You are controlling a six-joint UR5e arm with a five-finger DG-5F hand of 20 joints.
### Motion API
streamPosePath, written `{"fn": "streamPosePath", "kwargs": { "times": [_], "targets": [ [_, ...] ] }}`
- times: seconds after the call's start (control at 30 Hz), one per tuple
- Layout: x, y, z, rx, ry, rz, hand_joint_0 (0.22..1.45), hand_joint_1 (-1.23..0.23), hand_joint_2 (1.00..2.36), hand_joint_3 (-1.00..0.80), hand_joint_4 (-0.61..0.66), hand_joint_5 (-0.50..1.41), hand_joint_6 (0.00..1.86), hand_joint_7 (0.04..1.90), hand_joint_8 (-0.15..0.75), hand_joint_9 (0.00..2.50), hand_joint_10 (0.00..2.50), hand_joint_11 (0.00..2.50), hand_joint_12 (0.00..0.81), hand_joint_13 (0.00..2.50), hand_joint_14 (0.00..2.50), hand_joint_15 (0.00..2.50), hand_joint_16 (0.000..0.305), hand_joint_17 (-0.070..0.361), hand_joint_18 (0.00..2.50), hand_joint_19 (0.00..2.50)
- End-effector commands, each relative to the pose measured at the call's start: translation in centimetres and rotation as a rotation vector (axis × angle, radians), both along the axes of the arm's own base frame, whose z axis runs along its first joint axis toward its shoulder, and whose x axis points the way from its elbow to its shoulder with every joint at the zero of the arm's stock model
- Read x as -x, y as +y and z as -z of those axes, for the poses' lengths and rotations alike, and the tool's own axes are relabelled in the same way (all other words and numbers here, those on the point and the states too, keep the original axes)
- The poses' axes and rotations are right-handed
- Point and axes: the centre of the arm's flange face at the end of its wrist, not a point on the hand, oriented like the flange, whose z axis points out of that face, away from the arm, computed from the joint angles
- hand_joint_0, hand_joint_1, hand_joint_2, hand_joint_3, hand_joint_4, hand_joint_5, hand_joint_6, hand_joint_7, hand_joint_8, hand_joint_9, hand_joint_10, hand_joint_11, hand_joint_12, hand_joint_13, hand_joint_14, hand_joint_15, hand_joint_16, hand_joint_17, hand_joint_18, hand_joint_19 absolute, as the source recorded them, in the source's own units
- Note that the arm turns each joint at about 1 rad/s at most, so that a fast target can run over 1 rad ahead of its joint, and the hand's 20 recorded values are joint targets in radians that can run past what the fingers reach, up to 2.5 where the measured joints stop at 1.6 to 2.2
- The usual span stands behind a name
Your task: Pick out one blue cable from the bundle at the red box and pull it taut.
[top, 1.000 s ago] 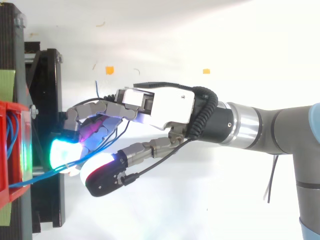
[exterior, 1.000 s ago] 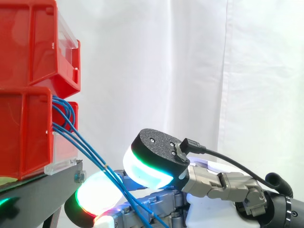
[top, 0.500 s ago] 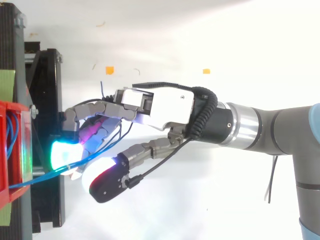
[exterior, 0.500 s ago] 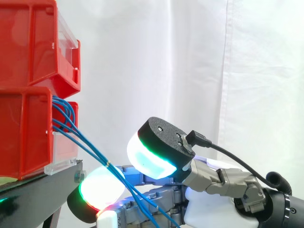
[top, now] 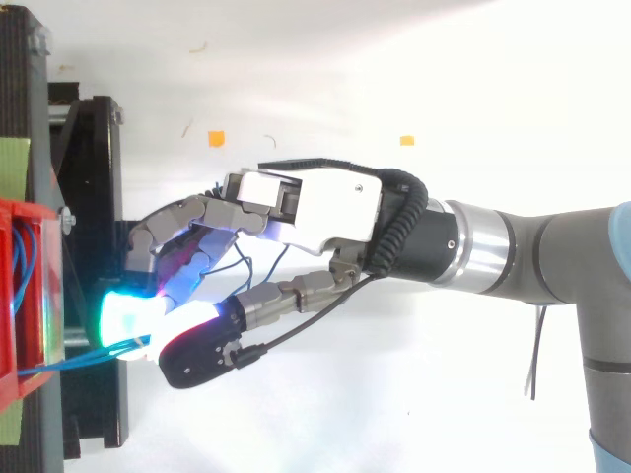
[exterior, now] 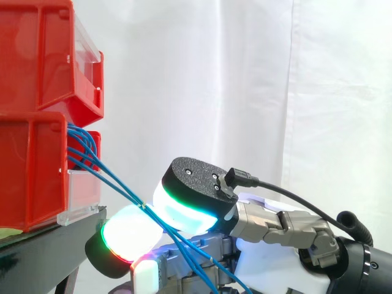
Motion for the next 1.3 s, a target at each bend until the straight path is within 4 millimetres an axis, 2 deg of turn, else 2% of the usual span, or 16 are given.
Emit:
{"fn": "streamPosePath", "kwargs": {
  "times": [0.0, 0.07, 0.17, 0.4, 0.83, 1.27],
  "targets": [
    [-0.1, -0.14, -0.22, -0.001, -0.005, 0.002, 0.65, -0.72, 1.02, -0.31, 0.21, -0.18, 0.89, 0.86, 0.347, 1.05, 0.02, 0.46, 0.46, 0.86, 0.02, 0.46, 0.067, 0.15, 0.67, 0.67],
    [-0.1, -0.14, -0.22, -0.001, -0.005, 0.002, 0.64, -0.72, 1.01, -0.42, 0.21, -0.17, 0.89, 0.87, 0.352, 1.09, 0.02, 0.49, 0.461, 0.87, 0.02, 0.46, 0.067, 0.15, 0.69, 0.67],
    [-0.1, -0.14, -0.22, -0.001, -0.005, 0.002, 0.63, -0.7, 1.0, -0.5, 0.21, -0.16, 0.89, 0.91, 0.358, 1.15, 0.02, 0.51, 0.458, 0.89, 0.02, 0.47, 0.066, 0.148, 0.7, 0.67],
    [-0.15, -0.01, -0.29, -0.002, -0.006, 0.0, 0.65, -0.72, 1.0, -0.5, 0.18, -0.13, 0.89, 0.97, 0.36, 1.26, 0.02, 0.56, 0.459, 0.95, 0.02, 0.48, 0.065, 0.146, 0.76, 0.68],
    [-0.09, -0.1, -0.18, -0.006, -0.003, -0.005, 0.65, -0.86, 1.03, -0.12, 0.04, -0.1, 0.92, 1.08, 0.36, 1.38, 0.02, 0.6, 0.449, 1.05, 0.02, 0.52, 0.063, 0.141, 0.84, 0.69],
    [-0.08, 0.14, -0.08, -0.038, 0.009, -0.033, 0.66, -0.85, 1.03, -0.09, 0.03, -0.09, 0.92, 1.08, 0.358, 1.41, 0.02, 0.6, 0.453, 1.09, 0.02, 0.54, 0.063, 0.142, 0.88, 0.71]
  ]
}}
